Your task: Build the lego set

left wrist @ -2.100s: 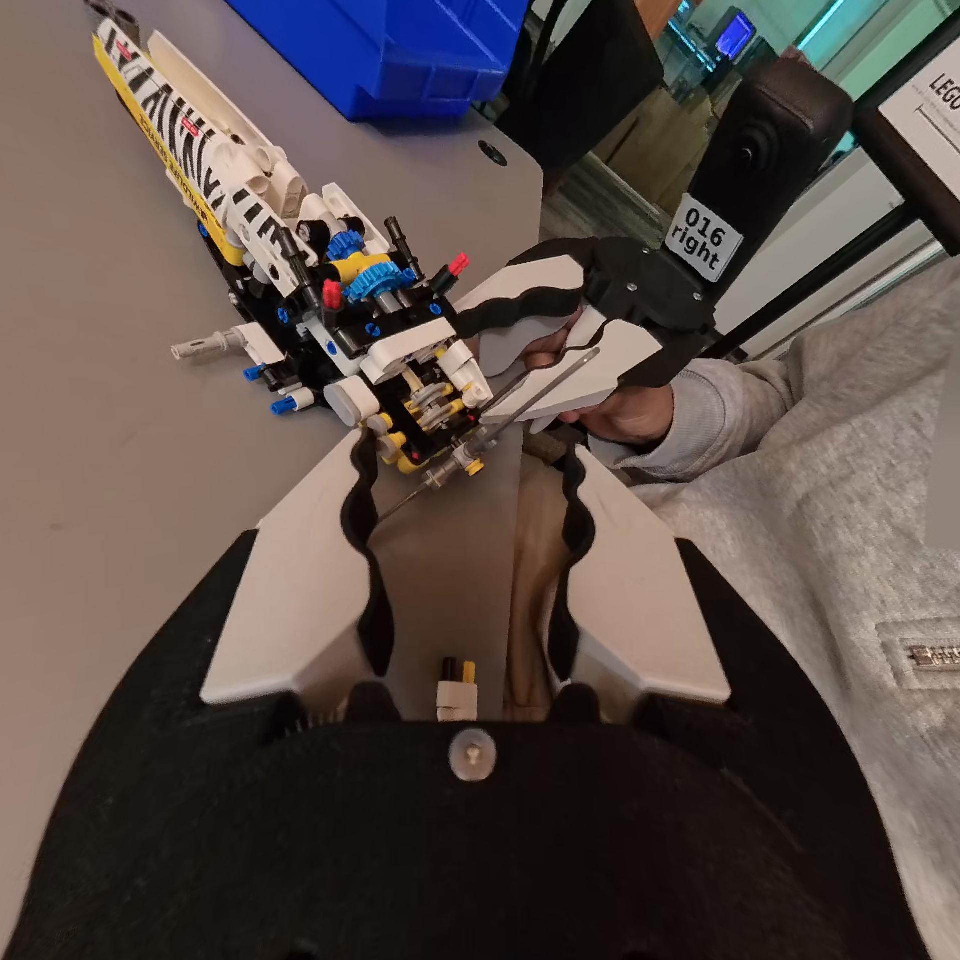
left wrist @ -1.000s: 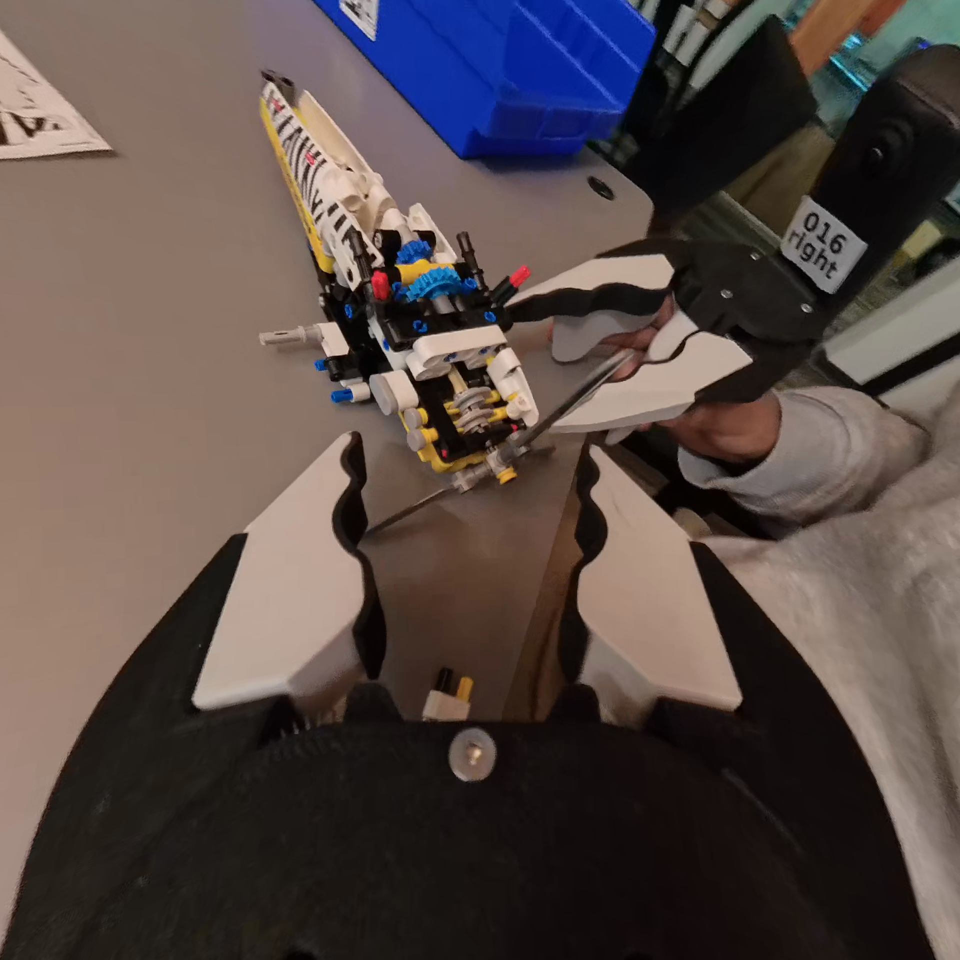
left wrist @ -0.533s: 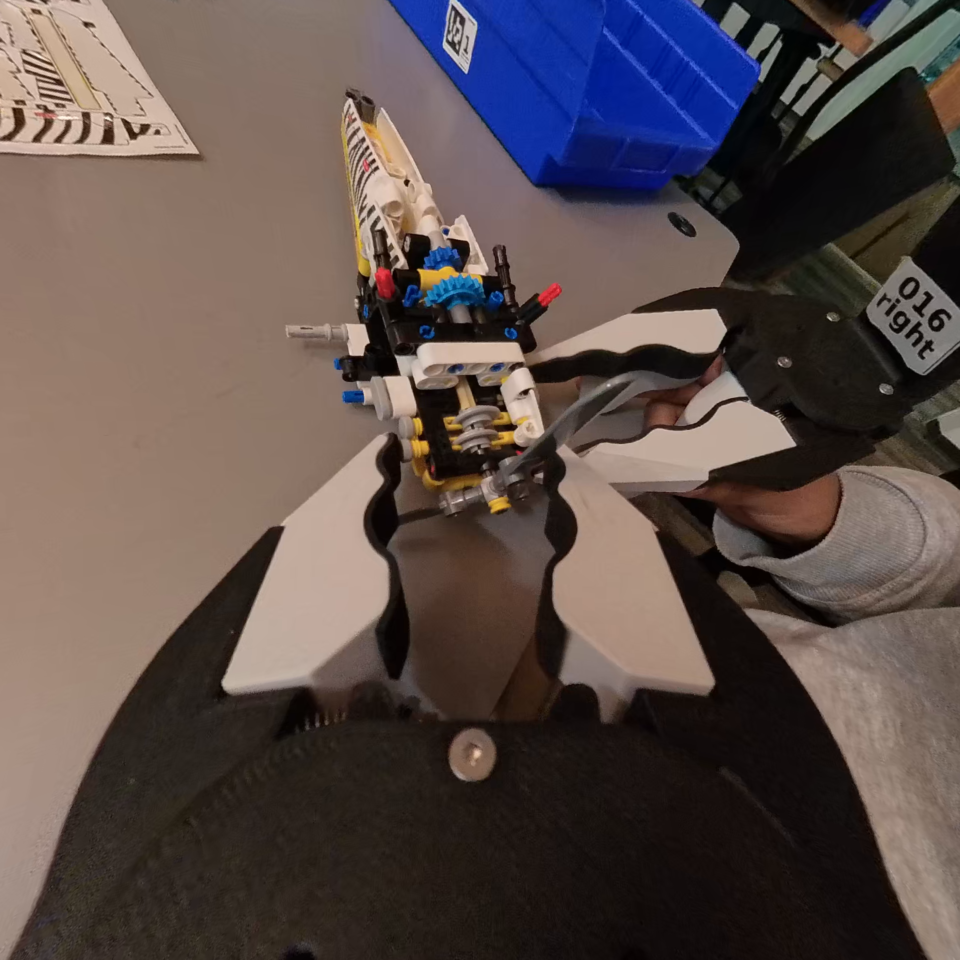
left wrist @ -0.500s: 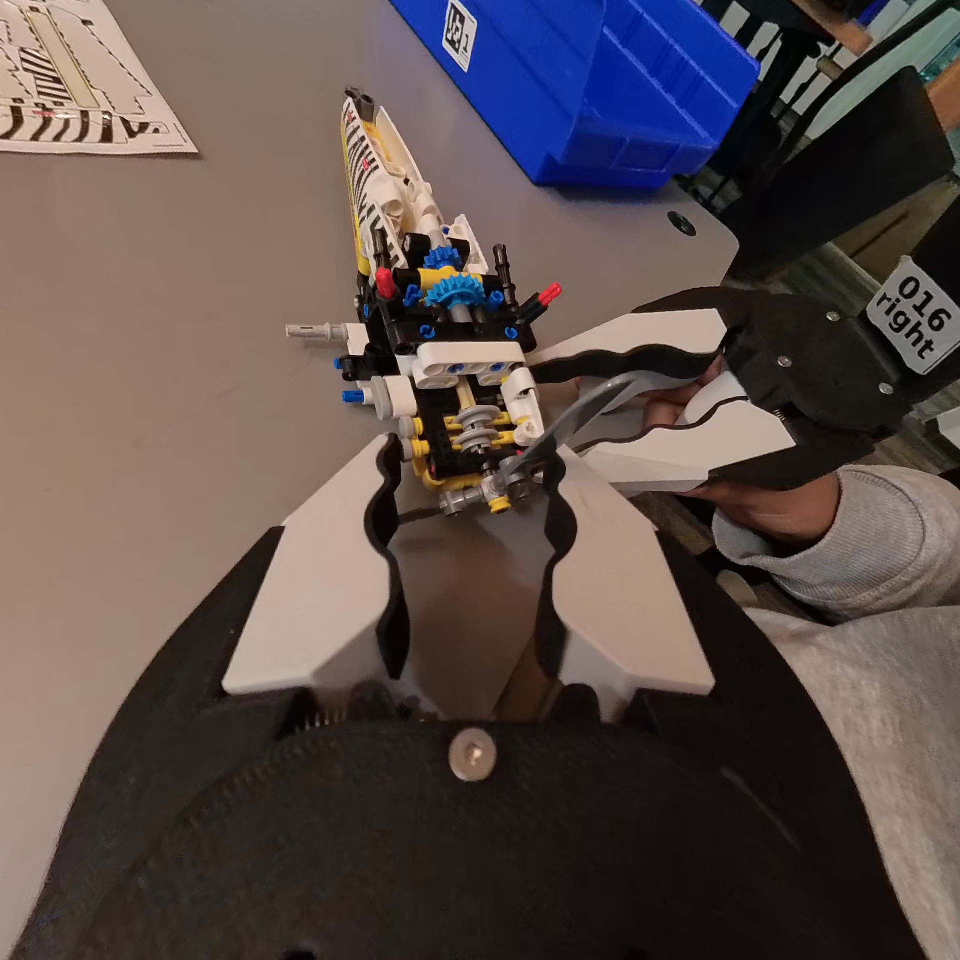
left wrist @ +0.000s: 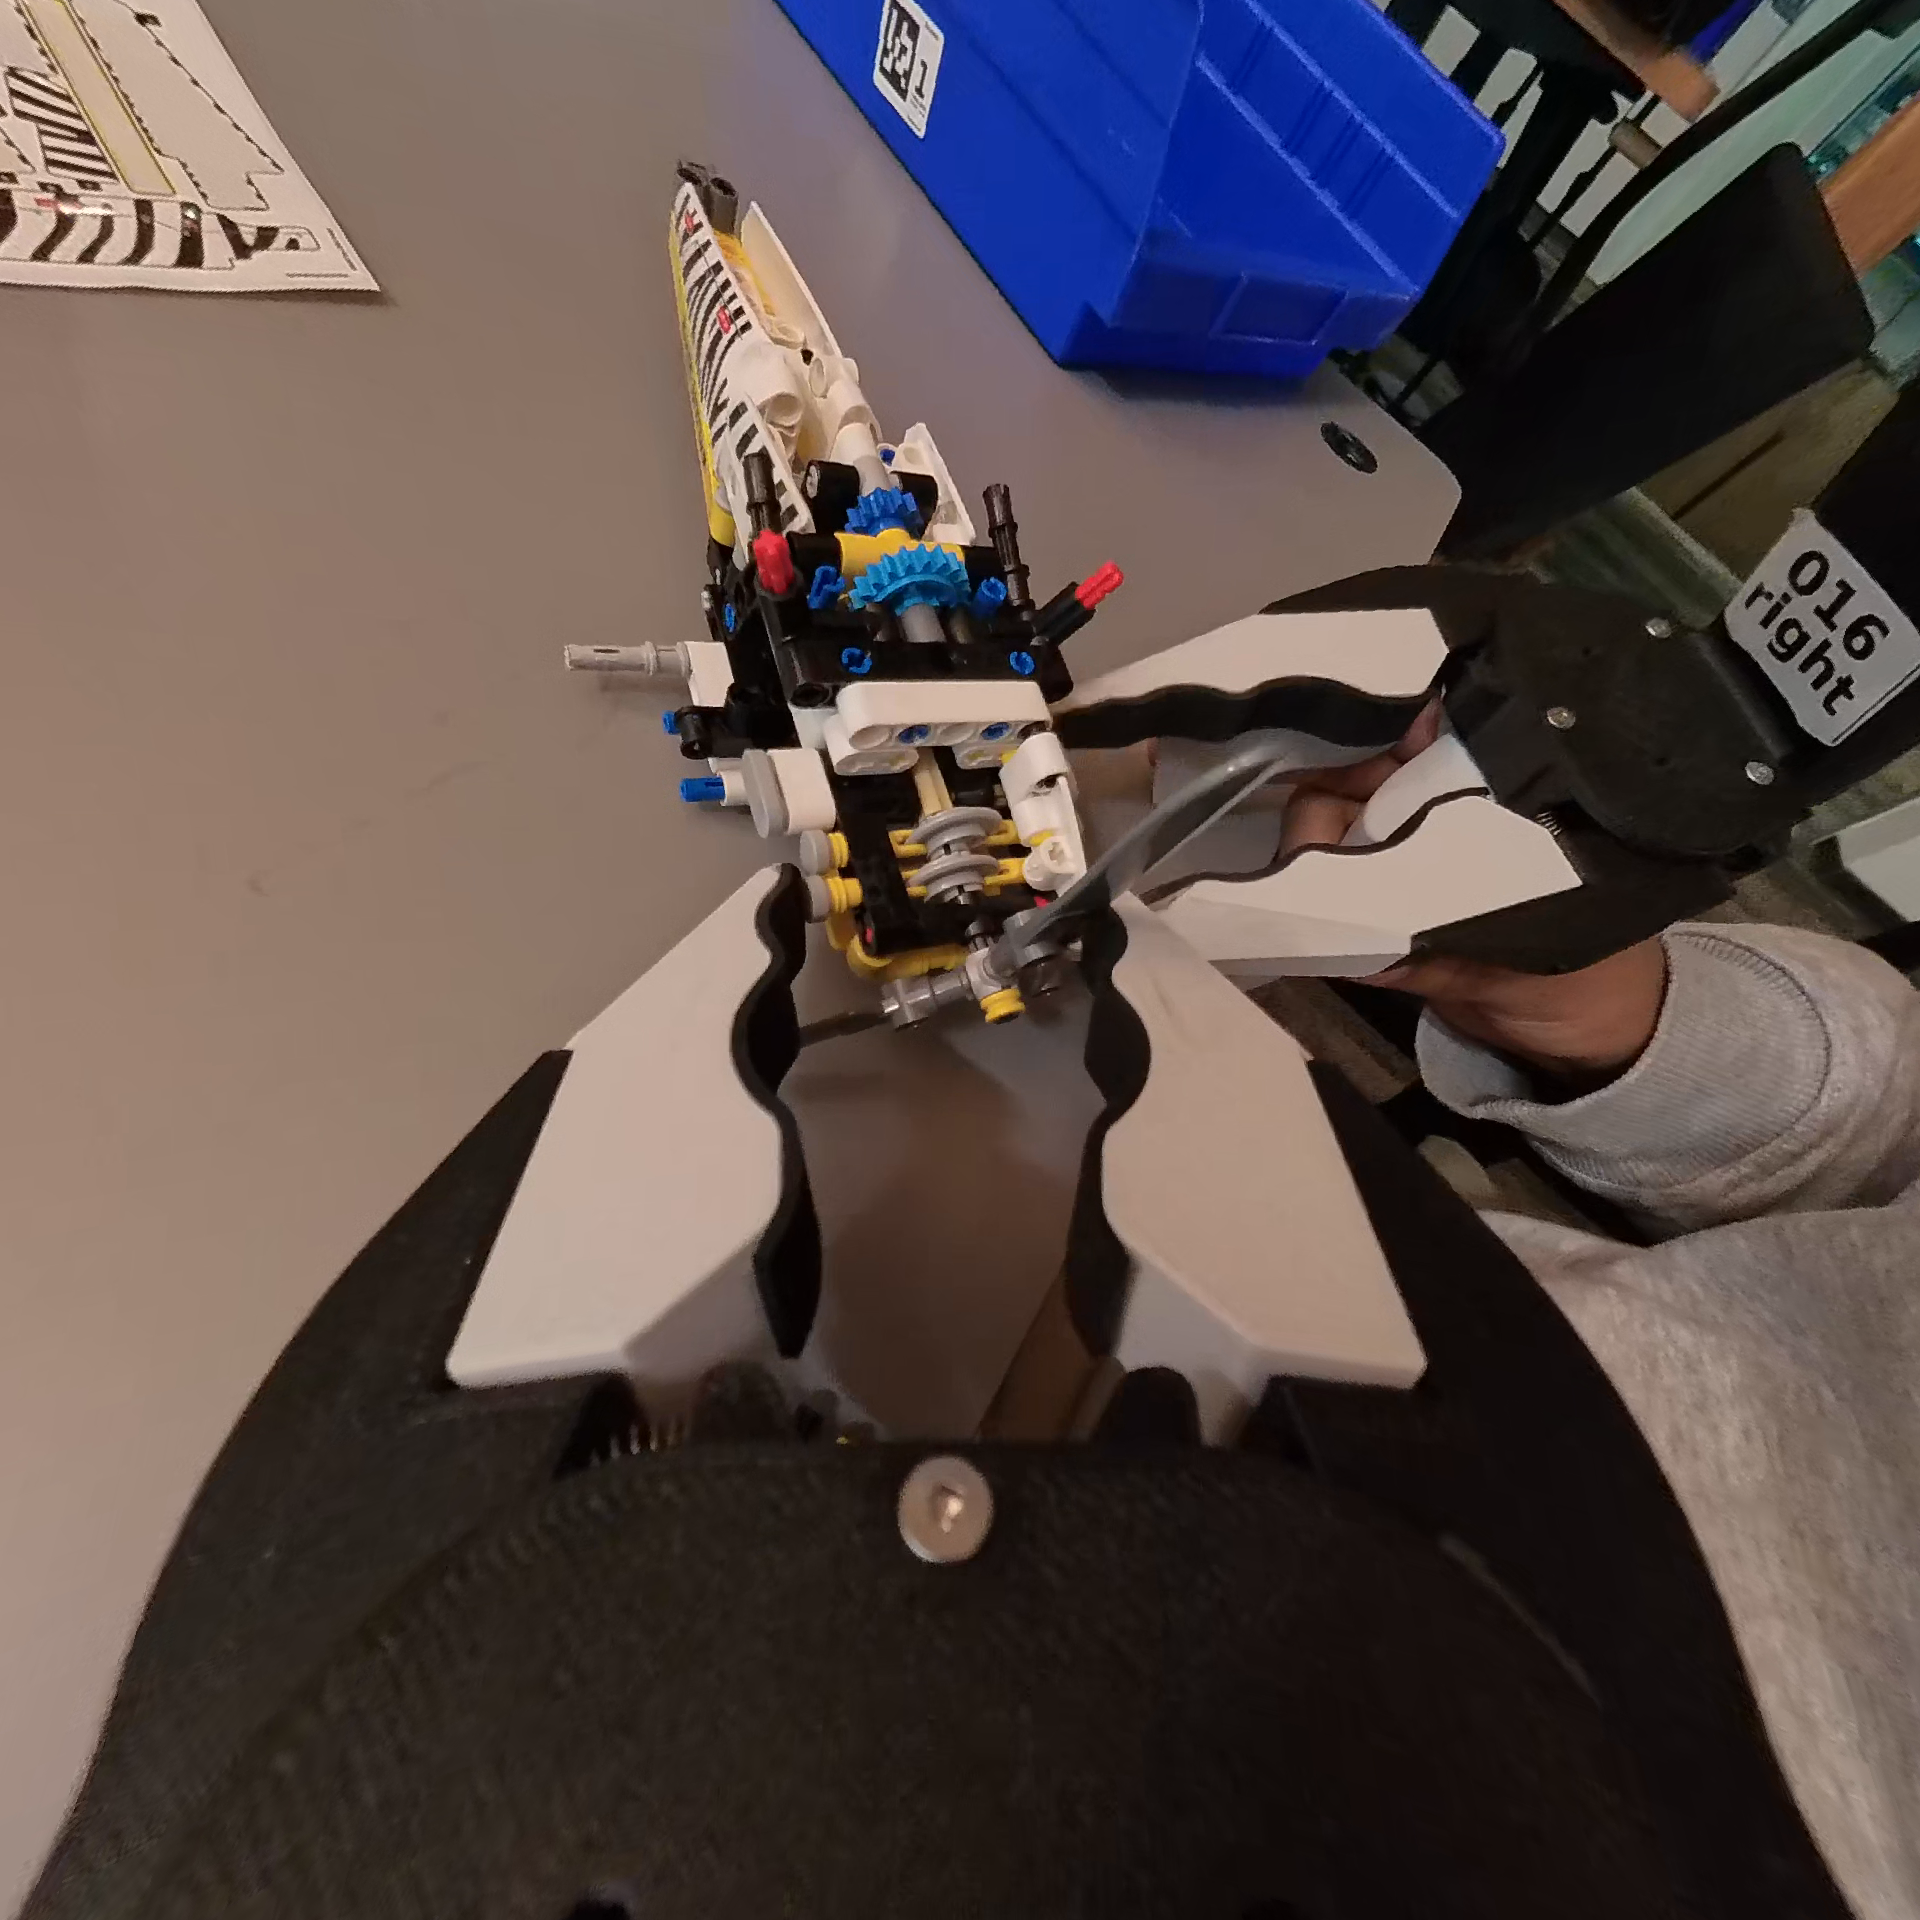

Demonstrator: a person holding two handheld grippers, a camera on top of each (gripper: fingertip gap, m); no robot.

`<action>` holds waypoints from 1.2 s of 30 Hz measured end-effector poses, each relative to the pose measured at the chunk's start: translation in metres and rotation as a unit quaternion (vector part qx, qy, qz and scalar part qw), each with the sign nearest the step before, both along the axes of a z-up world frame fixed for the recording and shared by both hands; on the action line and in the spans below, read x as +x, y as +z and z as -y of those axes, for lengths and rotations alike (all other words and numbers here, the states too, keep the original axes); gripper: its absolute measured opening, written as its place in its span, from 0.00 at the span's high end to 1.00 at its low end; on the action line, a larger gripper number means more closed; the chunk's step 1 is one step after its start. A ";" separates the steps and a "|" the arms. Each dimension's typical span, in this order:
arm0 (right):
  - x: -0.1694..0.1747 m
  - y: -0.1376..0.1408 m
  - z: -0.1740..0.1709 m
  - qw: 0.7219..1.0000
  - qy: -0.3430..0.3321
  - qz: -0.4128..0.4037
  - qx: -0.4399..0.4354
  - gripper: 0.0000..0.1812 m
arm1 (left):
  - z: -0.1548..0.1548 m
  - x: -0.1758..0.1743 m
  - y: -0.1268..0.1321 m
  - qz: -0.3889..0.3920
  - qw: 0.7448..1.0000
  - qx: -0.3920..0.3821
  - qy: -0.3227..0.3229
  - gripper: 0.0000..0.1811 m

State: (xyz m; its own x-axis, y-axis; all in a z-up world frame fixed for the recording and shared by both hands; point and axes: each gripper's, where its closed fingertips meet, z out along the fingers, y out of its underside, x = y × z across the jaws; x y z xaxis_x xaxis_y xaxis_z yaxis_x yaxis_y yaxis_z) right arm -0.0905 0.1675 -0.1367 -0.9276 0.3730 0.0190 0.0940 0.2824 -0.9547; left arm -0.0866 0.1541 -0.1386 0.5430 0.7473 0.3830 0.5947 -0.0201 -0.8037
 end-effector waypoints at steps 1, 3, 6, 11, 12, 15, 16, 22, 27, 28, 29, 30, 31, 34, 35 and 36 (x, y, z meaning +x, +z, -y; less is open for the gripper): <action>-0.001 0.000 -0.003 1.000 -0.004 -0.002 0.006 0.73 | 0.000 0.000 0.001 0.000 1.000 0.008 0.000 0.71; -0.002 0.007 -0.009 1.000 -0.005 -0.007 0.011 0.70 | -0.001 0.002 0.002 0.006 1.000 0.029 -0.007 0.69; -0.001 0.029 -0.016 0.999 -0.004 -0.034 0.016 0.72 | 0.000 0.003 0.006 0.012 0.998 0.053 -0.014 0.65; 0.008 0.041 -0.004 0.998 0.018 -0.032 0.045 0.76 | 0.002 0.006 0.015 -0.004 0.997 0.072 -0.024 0.62; 0.010 0.038 -0.001 0.999 0.023 -0.017 0.045 0.76 | 0.005 0.005 0.018 -0.011 0.997 0.072 -0.023 0.62; 0.008 0.028 0.001 0.999 0.017 0.006 0.045 0.77 | 0.016 0.002 0.024 -0.028 0.997 0.061 -0.036 0.59; 0.008 0.027 0.001 0.999 0.015 0.013 0.043 0.77 | 0.018 0.002 0.026 -0.027 0.997 0.062 -0.045 0.59; 0.012 0.039 0.009 0.997 0.034 -0.017 0.065 0.82 | 0.015 0.009 0.026 0.000 0.987 0.073 -0.142 0.55; 0.003 0.035 0.011 0.985 0.048 -0.032 0.164 0.80 | 0.003 0.010 0.022 -0.006 0.984 0.069 -0.162 0.53; 0.001 0.036 0.012 0.982 0.051 -0.040 0.177 0.80 | 0.003 0.010 0.023 -0.009 0.984 0.074 -0.159 0.53; 0.001 0.036 0.014 0.979 0.056 -0.046 0.192 0.80 | 0.004 0.010 0.025 -0.011 0.984 0.081 -0.157 0.53; 0.000 0.034 0.015 0.974 0.061 -0.051 0.211 0.80 | 0.005 0.009 0.026 -0.012 0.984 0.086 -0.153 0.53; -0.001 0.032 0.015 0.970 0.064 -0.059 0.229 0.80 | 0.006 0.008 0.027 -0.011 0.984 0.092 -0.150 0.53; 0.000 0.033 0.015 0.963 0.075 -0.088 0.243 0.80 | 0.010 0.007 0.031 -0.009 0.982 0.117 -0.148 0.53; 0.001 0.037 0.014 0.965 0.072 -0.097 0.234 0.80 | 0.011 0.007 0.033 -0.010 0.981 0.127 -0.146 0.53; 0.001 0.041 0.014 0.968 0.064 -0.106 0.216 0.79 | 0.012 0.006 0.035 -0.010 0.980 0.137 -0.145 0.53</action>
State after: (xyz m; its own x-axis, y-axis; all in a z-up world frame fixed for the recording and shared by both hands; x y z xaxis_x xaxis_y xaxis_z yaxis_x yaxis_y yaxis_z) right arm -0.0898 0.1540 -0.0958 -0.9243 0.1689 0.3423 -0.1533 0.6569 -0.7382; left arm -0.0802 0.1417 -0.1040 0.7268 0.4310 0.5348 0.5794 0.0334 -0.8144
